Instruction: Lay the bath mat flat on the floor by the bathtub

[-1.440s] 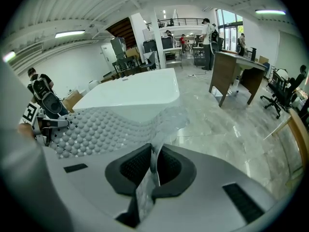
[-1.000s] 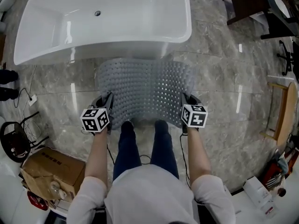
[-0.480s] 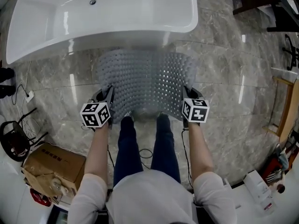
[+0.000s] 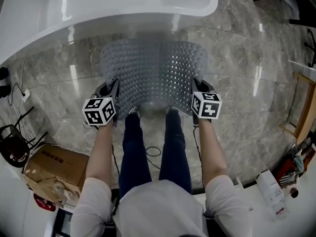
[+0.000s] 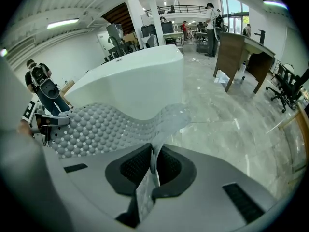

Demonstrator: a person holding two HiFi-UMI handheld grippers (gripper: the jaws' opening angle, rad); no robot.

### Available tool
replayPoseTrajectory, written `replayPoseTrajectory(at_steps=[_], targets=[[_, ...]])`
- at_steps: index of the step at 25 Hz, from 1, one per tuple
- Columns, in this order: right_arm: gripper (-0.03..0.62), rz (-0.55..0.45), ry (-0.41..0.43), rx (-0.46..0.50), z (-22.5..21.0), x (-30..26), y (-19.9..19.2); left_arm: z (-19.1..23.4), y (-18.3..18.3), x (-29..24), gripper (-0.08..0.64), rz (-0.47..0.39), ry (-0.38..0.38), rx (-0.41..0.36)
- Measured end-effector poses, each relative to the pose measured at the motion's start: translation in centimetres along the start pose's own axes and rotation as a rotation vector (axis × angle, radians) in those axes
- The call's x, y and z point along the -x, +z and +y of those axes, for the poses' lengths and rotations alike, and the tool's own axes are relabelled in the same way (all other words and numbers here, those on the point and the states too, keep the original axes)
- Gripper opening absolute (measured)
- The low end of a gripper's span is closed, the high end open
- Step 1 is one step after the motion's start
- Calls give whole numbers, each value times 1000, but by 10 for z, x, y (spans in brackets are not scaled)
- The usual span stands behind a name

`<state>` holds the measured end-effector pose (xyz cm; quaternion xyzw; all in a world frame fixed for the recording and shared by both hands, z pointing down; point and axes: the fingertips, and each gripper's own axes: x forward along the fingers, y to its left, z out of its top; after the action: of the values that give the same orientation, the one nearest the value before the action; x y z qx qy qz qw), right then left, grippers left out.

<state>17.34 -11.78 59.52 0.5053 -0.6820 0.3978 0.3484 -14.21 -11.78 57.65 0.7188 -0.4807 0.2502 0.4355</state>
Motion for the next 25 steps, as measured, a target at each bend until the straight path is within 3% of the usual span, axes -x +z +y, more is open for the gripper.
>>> replayPoseTrajectory(at_steps=[8,15,25], targets=[[43,31,-1,0,-8,-34,-18,13,-16,-32,44,26,-8,-20],[43,46,-17,18,-21,-70,-30,28,-30,-65,44,26,5,25],[43,65,-18,30,-34,-123,-43,54,-61,-109,44,50,27,19]])
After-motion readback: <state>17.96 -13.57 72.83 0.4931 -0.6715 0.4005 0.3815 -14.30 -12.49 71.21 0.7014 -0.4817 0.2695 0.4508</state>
